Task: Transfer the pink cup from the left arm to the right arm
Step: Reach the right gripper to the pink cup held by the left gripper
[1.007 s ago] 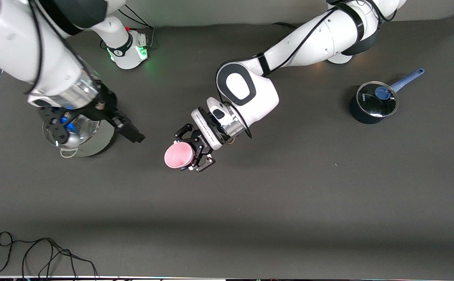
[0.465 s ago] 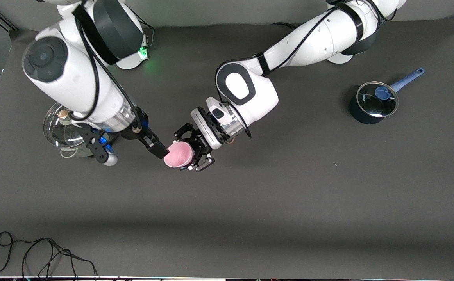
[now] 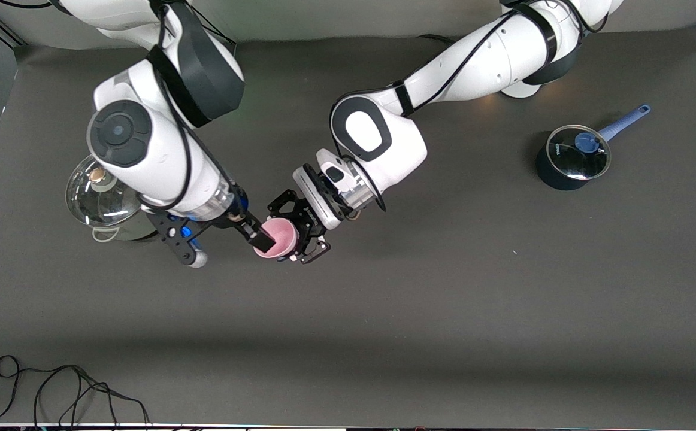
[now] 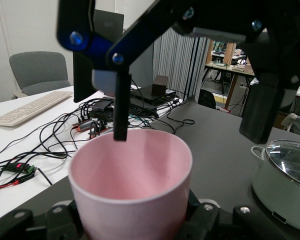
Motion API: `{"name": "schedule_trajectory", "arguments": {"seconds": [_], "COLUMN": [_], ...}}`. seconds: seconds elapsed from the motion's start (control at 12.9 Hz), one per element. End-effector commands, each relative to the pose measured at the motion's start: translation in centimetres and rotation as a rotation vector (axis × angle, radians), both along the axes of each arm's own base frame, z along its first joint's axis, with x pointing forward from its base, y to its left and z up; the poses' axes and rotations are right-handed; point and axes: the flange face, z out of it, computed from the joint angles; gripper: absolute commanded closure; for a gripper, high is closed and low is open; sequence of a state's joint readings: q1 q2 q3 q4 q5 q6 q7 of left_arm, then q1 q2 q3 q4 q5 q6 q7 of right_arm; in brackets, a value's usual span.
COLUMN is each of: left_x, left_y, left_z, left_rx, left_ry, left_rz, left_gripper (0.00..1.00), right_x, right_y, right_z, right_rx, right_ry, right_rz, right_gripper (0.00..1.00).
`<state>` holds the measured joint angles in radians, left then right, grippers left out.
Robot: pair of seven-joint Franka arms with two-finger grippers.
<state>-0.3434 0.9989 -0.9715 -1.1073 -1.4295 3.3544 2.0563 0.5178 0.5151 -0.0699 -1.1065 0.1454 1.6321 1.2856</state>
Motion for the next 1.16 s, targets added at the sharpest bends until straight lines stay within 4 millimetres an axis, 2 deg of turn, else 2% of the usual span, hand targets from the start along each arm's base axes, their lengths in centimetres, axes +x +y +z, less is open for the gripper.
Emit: {"name": "schedule_trajectory", "arguments": {"seconds": [0.0, 0.23, 0.31, 0.39, 0.46, 0.54, 0.7, 0.93, 1.08], "left_x": [-0.29, -0.41, -0.49, -0.49, -0.45, -0.45, -0.40, -0.51, -0.50], "left_y": [-0.19, -0.37, -0.46, -0.44, -0.41, -0.41, -0.39, -0.63, -0.63], "left_z": [0.98, 1.14, 1.14, 1.14, 1.19, 1.19, 1.24, 1.53, 1.44], "left_rx": [0.002, -0.001, -0.001, 0.000, -0.001, -0.001, -0.002, -0.006, -0.005], "left_ry": [-0.003, -0.005, -0.005, -0.005, -0.006, -0.006, -0.006, -0.010, -0.010], "left_rz": [0.023, 0.021, 0.020, 0.021, 0.022, 0.022, 0.023, 0.022, 0.022], "left_gripper": [1.00, 1.00, 1.00, 1.00, 1.00, 1.00, 1.00, 1.00, 1.00], "right_x": [0.20, -0.03, -0.14, -0.01, -0.04, -0.02, -0.06, -0.06, -0.02], "right_y": [0.76, 1.37, 1.53, 1.28, 1.25, 1.15, 1.05, 0.94, 0.87], "right_z": [0.23, -0.17, -0.19, -0.13, 0.04, 0.22, 0.49, 0.58, 0.59], "right_rx": [0.003, -0.001, -0.004, -0.004, -0.005, -0.005, -0.005, -0.007, -0.008], "right_ry": [-0.008, -0.004, -0.003, -0.003, -0.006, -0.009, -0.011, -0.013, -0.013], "right_rz": [-0.015, -0.005, -0.003, -0.007, -0.005, -0.005, -0.006, -0.004, -0.004], "right_gripper": [0.00, 0.04, 0.14, 0.36, 0.54, 0.66, 0.74, 1.00, 1.00]}}
